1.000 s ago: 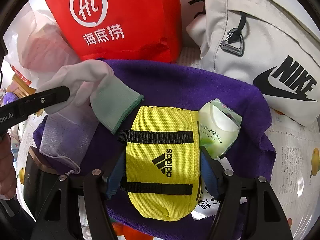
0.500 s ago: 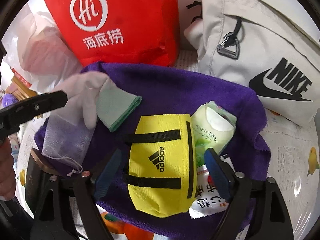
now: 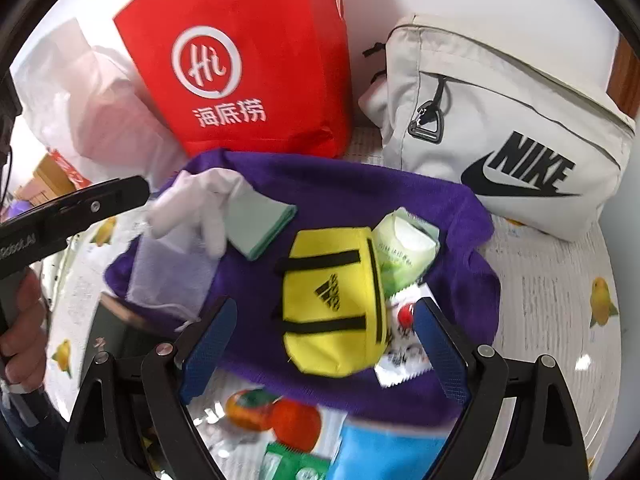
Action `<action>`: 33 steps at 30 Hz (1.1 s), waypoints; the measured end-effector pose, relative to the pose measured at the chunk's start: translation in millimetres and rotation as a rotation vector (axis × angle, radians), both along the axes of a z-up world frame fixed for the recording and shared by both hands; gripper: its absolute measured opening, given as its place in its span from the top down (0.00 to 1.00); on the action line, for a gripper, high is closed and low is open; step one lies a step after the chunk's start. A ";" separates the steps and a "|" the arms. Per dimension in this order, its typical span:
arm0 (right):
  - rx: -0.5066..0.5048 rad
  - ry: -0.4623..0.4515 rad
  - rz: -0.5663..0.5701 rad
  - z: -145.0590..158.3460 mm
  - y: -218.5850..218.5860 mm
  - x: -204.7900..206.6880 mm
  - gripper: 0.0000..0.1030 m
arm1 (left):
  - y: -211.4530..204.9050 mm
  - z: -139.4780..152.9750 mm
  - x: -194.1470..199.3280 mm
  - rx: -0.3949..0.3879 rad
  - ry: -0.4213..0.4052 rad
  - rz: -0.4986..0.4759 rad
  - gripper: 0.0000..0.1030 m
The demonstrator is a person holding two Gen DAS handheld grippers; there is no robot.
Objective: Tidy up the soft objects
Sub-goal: 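Release the plush on the towel with the left gripper while the right releases the yellow pouch, then withdraw both grippers from the towel and move the left toward the black strap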
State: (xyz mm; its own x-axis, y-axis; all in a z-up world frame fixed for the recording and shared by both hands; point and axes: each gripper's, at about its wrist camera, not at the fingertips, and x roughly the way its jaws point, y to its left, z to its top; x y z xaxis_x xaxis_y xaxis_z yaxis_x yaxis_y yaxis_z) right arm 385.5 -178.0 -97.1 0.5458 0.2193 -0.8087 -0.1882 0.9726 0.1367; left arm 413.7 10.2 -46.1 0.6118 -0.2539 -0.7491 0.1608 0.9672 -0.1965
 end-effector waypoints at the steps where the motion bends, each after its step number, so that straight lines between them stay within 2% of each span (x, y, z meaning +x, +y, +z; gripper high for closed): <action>1: 0.000 -0.008 0.004 3.6 -0.5 -7.2 0.13 | -1.2 2.6 -2.7 0.002 -0.003 -0.002 0.44; 6: 0.005 -0.052 0.021 19.7 0.4 -36.8 0.13 | -11.5 20.9 -22.9 0.027 -0.046 -0.009 0.44; 17: 0.008 -0.096 0.071 32.7 11.0 -103.8 0.14 | -12.6 39.0 -91.7 0.074 -0.056 -0.001 0.44; 26: 0.028 -0.115 0.099 31.2 12.1 -151.3 0.13 | -1.7 28.4 -154.0 0.108 -0.073 0.006 0.44; 33: 0.069 -0.120 0.076 21.6 -1.1 -178.8 0.13 | 11.1 -1.4 -196.5 0.127 -0.020 0.045 0.44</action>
